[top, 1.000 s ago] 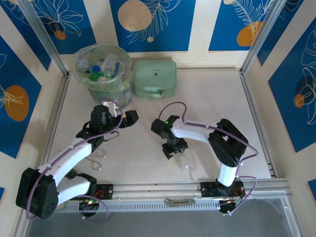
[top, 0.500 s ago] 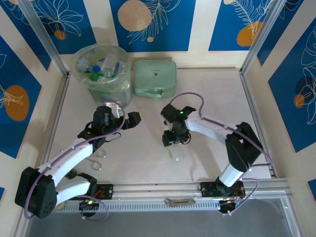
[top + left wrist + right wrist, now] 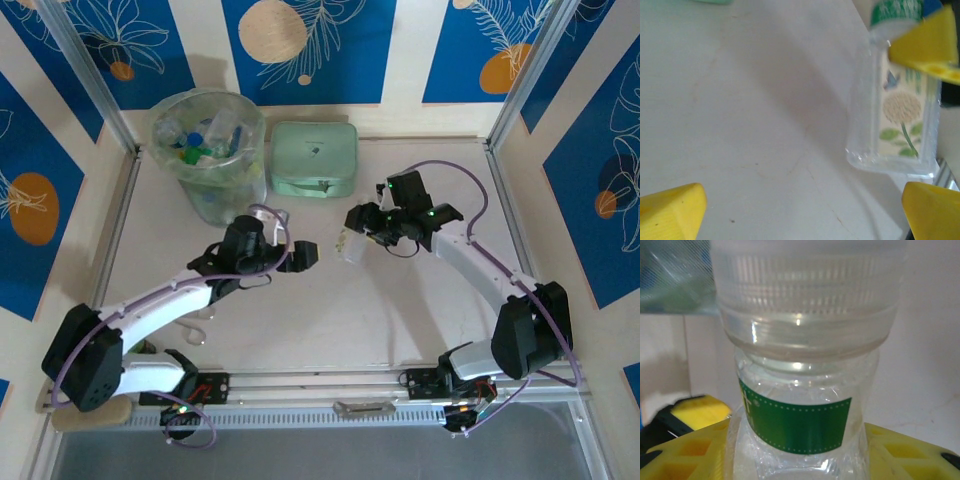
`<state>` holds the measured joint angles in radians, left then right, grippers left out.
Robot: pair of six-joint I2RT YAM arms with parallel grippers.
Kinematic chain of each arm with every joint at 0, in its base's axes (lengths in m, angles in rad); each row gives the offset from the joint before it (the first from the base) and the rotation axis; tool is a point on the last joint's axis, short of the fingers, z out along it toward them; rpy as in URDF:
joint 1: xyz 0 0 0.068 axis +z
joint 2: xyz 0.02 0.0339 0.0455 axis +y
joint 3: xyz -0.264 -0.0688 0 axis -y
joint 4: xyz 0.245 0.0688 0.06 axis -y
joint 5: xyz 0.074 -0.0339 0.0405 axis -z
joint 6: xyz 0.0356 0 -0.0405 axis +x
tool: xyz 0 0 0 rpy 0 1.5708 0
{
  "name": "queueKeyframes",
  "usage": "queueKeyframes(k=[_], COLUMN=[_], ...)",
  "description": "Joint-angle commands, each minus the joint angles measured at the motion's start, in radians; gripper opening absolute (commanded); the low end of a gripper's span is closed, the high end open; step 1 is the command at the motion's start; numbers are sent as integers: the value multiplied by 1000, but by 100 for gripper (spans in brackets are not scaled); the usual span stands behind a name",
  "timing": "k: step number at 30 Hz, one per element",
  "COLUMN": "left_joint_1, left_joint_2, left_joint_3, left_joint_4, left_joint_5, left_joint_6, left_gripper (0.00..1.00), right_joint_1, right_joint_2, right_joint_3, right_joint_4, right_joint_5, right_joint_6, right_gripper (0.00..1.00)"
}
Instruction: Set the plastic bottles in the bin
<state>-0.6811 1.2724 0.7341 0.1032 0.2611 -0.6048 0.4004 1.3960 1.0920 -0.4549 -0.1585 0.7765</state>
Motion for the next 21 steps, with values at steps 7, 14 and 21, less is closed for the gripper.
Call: queueKeyframes(k=[7,14,21], left_joint_1=[-90,-93,-93], left_joint_2=[88,152,198], left_joint_3=[75,103,133], left_joint_4=[118,159,209], left_joint_5=[107,104,139], left_joint_6=[44,30,7], left_gripper=[100,100,91], right_joint_1=[-2,24,44], right_joint_2=[11,-4,-3], right_joint_3=[8,2,-15], right_joint_4=[94,101,110], right_joint_5=[-112,-130,-136], right_joint_6=[65,65,71], right_gripper=[49,49,49])
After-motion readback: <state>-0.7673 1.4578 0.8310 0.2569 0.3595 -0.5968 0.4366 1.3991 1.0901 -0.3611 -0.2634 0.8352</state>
